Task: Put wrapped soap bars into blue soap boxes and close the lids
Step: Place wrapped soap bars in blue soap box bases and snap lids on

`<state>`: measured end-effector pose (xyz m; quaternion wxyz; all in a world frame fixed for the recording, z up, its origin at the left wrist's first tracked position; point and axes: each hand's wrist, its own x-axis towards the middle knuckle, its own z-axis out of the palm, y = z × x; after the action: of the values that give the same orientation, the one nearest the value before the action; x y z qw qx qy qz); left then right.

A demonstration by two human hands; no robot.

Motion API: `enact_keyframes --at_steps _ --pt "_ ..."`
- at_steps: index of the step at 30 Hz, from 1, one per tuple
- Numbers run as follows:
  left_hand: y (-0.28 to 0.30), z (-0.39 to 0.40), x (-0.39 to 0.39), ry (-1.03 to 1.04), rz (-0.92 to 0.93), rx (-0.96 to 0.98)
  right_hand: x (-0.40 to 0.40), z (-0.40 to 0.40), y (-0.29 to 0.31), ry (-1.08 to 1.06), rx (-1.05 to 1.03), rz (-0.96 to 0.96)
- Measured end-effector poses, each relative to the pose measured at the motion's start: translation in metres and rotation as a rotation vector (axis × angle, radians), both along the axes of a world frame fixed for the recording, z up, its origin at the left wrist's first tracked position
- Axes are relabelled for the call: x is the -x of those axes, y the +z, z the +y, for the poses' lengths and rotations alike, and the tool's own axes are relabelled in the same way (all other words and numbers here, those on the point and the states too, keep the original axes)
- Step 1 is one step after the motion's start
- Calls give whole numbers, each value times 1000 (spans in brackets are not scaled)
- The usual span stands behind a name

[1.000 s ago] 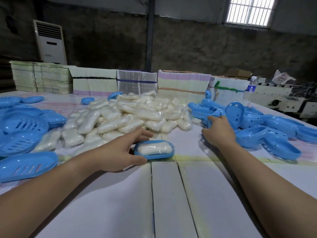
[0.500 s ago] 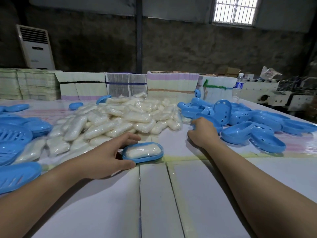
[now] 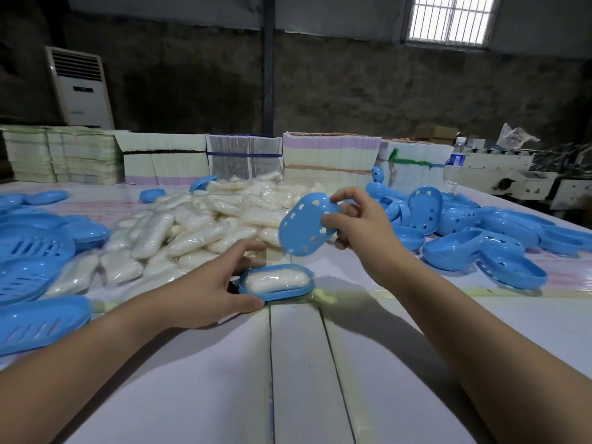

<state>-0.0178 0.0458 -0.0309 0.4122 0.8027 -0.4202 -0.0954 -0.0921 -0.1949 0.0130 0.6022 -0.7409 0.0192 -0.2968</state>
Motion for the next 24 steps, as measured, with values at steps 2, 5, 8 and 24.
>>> enact_keyframes --at_steps 2,5,8,24 --pt "1 -2 0 -18 16 13 1 3 0 185 -275 105" --pt "1 -2 0 -7 53 29 1 4 -1 311 -479 285" --pt "2 -3 2 15 47 26 1 4 -7 375 -552 443" --pt "4 -5 6 28 -10 55 -3 13 -24 -15 824 442"
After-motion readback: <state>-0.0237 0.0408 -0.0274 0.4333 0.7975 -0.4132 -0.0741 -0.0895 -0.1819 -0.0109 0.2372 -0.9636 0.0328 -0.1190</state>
